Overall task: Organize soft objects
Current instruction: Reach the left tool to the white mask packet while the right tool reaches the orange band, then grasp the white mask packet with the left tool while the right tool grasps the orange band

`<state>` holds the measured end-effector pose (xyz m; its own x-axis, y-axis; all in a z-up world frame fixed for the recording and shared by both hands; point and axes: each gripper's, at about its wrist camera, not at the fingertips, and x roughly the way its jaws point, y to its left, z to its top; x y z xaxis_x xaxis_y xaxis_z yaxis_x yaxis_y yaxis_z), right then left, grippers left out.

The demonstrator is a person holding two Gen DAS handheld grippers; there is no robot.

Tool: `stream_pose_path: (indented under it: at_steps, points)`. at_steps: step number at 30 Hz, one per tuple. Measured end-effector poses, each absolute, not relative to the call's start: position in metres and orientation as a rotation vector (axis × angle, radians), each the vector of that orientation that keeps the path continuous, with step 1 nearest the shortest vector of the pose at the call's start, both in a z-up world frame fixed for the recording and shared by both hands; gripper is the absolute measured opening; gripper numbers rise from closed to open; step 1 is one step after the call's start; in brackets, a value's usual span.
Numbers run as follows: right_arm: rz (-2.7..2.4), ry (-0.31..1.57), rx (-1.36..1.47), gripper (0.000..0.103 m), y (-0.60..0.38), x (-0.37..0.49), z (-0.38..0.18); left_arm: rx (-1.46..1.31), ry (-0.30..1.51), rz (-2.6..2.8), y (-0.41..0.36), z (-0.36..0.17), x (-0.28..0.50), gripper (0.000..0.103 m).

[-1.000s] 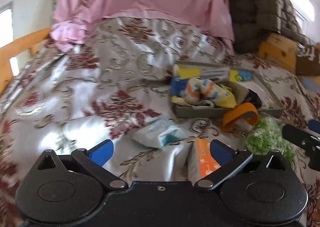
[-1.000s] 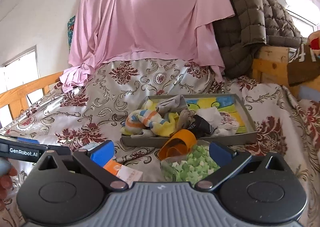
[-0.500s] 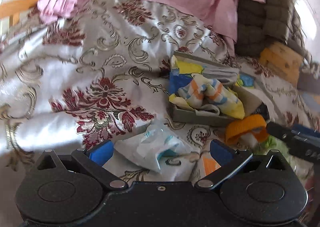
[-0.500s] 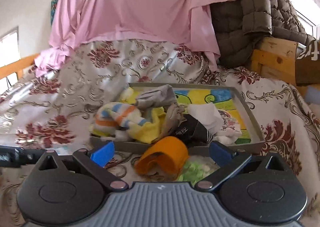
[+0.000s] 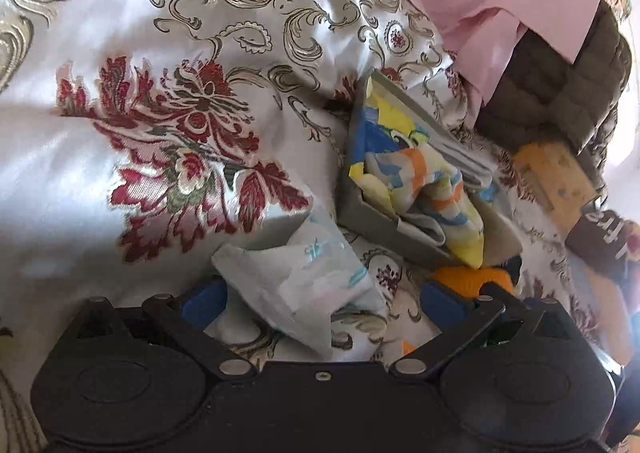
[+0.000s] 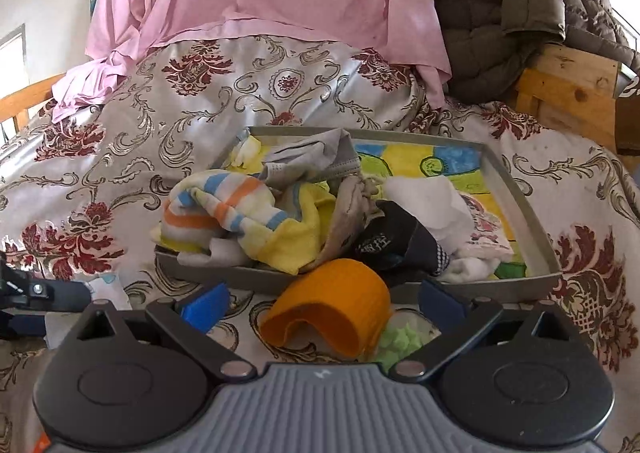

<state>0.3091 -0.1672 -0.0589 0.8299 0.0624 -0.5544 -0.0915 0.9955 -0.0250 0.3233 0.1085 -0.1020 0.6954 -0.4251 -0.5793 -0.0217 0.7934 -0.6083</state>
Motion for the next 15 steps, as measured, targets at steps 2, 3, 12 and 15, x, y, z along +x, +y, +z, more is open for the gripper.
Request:
stream_pose_path:
  at_steps: [2, 3, 12, 15]
  points:
    - [0.083, 0.597, -0.089, 0.102, -0.161, 0.311, -0.059, -0.626, 0.774, -0.252, 0.107, -0.103, 0.326, 0.102]
    - [0.085, 0.601, -0.107, 0.101, -0.158, 0.311, -0.059, -0.624, 0.771, -0.26, 0.105, -0.104, 0.328, 0.102]
    - [0.088, 0.619, -0.16, 0.087, -0.144, 0.312, -0.064, -0.71, 0.727, -0.291, 0.113, -0.107, 0.329, 0.1]
    - [0.078, 0.619, -0.138, 0.081, -0.148, 0.312, -0.064, -0.723, 0.723, -0.295, 0.114, -0.108, 0.329, 0.099]
